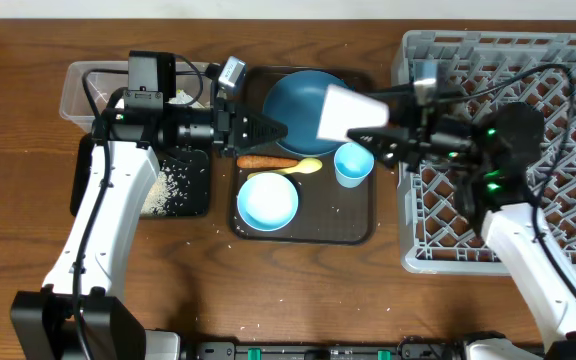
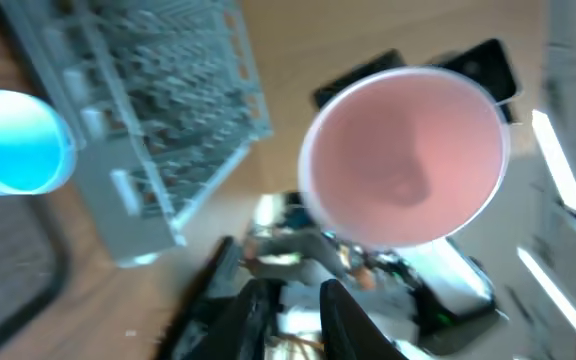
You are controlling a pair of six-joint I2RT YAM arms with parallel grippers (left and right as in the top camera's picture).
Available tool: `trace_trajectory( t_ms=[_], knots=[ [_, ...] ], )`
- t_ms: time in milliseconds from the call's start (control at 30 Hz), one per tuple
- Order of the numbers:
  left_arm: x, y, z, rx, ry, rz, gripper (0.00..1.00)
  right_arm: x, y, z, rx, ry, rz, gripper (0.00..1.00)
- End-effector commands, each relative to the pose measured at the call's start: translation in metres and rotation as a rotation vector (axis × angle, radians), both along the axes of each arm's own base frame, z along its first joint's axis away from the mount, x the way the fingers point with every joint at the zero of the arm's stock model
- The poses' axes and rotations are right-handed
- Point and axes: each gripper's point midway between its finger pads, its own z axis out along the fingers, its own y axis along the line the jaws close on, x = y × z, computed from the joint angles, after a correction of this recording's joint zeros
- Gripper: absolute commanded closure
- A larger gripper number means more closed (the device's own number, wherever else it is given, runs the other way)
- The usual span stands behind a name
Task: Sort waste into correct bins and load items into the dishwasher rack
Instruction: 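Carry the pink cup with the right gripper and place it in the rack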
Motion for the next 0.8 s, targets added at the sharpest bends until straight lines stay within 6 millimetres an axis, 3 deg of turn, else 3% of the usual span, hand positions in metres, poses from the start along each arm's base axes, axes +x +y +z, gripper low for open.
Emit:
trace_trajectory(
  t_ms=[0,133,300,567,767],
  knots=[
    [0.022,0.009,-0.024,0.18,-0.035,0.122,0.79,0.007,-0.014,0.0,0.002,0.05,-0.023,0.53],
    [0.048,0.033,-0.059,0.418,-0.05,0.288,0.79,0.027,-0.027,-0.02,-0.022,0.131,-0.132,0.52],
    [0.07,0.073,-0.09,0.686,-0.059,0.469,0.79,0.052,-0.047,-0.064,-0.113,0.264,-0.331,0.52],
    [0.072,0.1,-0.111,0.848,-0.025,0.547,0.78,0.053,-0.067,-0.078,-0.184,0.354,-0.501,0.48],
    [0.068,0.12,-0.123,0.962,0.006,0.59,0.78,0.037,-0.106,-0.098,-0.351,0.439,-0.745,0.48]
  ],
)
